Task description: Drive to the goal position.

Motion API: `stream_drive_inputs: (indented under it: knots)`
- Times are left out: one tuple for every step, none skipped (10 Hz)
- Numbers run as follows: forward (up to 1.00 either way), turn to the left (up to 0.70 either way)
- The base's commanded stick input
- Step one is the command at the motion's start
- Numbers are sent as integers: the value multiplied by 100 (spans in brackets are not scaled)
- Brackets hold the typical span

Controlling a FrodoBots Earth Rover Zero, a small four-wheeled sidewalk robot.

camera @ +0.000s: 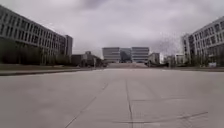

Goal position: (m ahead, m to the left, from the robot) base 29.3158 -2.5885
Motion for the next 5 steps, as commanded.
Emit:
stream_drive_inputs:
  knots:
    - [100, 0]
    - [100, 0]
    - [100, 0]
    - [100, 0]
    - [100, 0]
